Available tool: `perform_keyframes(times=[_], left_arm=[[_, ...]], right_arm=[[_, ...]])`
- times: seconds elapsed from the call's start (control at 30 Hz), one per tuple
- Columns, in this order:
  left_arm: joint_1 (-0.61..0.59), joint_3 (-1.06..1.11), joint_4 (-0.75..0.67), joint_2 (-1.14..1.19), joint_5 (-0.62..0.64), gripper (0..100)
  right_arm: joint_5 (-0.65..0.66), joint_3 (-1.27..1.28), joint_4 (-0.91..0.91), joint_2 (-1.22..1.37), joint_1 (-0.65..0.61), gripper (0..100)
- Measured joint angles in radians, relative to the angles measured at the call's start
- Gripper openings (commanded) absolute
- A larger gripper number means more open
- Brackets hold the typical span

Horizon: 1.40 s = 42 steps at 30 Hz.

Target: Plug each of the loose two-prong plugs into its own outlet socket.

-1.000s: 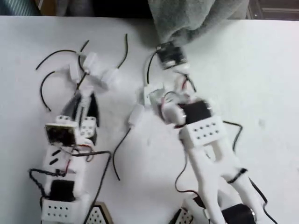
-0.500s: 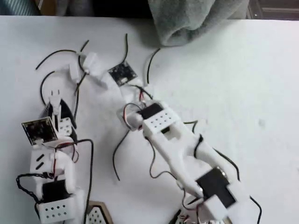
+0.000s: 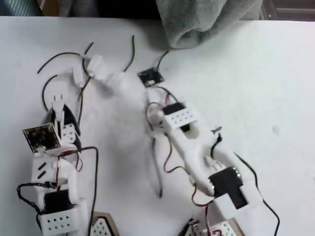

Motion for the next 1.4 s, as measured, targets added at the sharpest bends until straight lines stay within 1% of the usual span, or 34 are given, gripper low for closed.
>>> perform_keyframes(times=[0.13,0.3,0.57,0.63,0.7,0.77,0.9,1.03,1.1,1.2,1.27,1.4], left_arm=[[0.000,0.000,0.000,0.000,0.000,2],[0.000,0.000,0.000,0.000,0.000,2],[0.000,0.000,0.005,0.000,0.000,2],[0.009,0.000,0.028,0.000,-0.026,2],[0.051,0.000,0.055,0.000,-0.086,2],[0.097,-0.006,0.089,0.000,-0.118,2],[0.175,-0.046,0.170,0.000,-0.138,2],[0.233,-0.061,0.216,0.000,-0.183,2],[0.244,-0.063,0.224,0.002,-0.184,2],[0.247,-0.100,0.226,0.060,-0.184,2],[0.256,-0.150,0.226,0.140,-0.186,2],[0.327,-0.330,0.226,0.371,-0.186,2]], right_arm=[[0.077,0.002,0.095,-0.044,0.084,17.3],[0.098,-0.041,0.206,-0.196,0.175,17.3],[0.103,-0.123,0.351,-0.500,0.180,17.3],[0.103,-0.117,0.393,-0.546,0.206,17.3],[0.103,-0.072,0.407,-0.580,0.247,17.3],[0.103,-0.003,0.404,-0.592,0.298,17.3],[0.101,0.157,0.316,-0.595,0.450,17.3],[0.044,0.319,0.147,-0.595,0.600,17.3],[0.023,0.394,0.061,-0.595,0.631,17.3],[0.012,0.503,-0.057,-0.595,0.643,17.3],[0.012,0.565,-0.138,-0.595,0.640,17.3],[0.009,0.635,-0.267,-0.595,0.678,17.3]])
